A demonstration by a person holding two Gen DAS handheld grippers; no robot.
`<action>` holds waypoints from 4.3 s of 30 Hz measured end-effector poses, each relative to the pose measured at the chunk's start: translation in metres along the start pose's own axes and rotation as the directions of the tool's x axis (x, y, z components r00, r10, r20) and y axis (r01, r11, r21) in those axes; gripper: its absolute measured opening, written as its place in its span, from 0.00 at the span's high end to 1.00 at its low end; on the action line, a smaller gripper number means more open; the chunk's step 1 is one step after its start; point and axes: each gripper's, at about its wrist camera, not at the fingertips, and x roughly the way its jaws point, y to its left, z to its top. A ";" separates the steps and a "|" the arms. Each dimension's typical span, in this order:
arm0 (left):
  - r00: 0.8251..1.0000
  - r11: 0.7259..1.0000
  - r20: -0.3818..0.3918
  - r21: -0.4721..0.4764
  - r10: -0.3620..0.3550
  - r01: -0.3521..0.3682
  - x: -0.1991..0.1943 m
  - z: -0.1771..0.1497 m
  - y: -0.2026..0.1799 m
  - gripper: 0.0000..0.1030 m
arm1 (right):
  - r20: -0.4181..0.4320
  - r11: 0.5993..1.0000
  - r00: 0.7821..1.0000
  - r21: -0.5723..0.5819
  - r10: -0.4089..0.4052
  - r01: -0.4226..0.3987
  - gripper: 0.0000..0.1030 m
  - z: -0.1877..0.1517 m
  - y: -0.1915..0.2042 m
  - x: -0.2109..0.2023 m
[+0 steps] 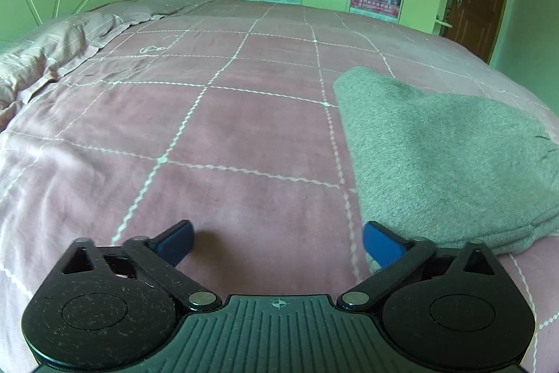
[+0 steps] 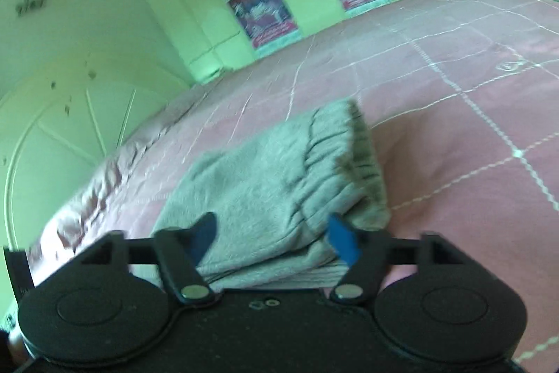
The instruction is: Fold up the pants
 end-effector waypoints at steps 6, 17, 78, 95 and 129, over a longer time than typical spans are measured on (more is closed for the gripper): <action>0.999 0.999 -0.033 0.034 -0.007 0.008 0.003 -0.001 0.006 0.00 | 0.001 0.960 1.000 0.282 0.006 -0.006 0.19 0.015 -0.059 0.001; 0.853 0.782 -0.044 -0.426 -0.521 0.455 0.068 0.046 0.052 0.00 | -0.170 0.916 0.980 0.399 0.108 -0.032 0.05 0.031 -0.103 0.057; 0.786 0.697 0.263 -0.365 -0.559 0.618 0.257 0.167 0.003 0.10 | 0.009 0.894 0.971 0.387 0.241 -0.225 0.47 0.160 -0.145 0.204; 0.960 0.973 0.220 -0.113 -0.173 0.201 0.088 0.154 0.049 0.00 | 0.079 0.996 0.995 0.069 0.058 -0.063 0.05 0.148 -0.070 0.076; 0.917 0.968 0.311 0.104 -0.248 0.226 -0.154 -0.064 -0.064 0.00 | 0.177 0.897 0.969 -0.377 -0.174 0.230 0.05 -0.041 0.063 -0.060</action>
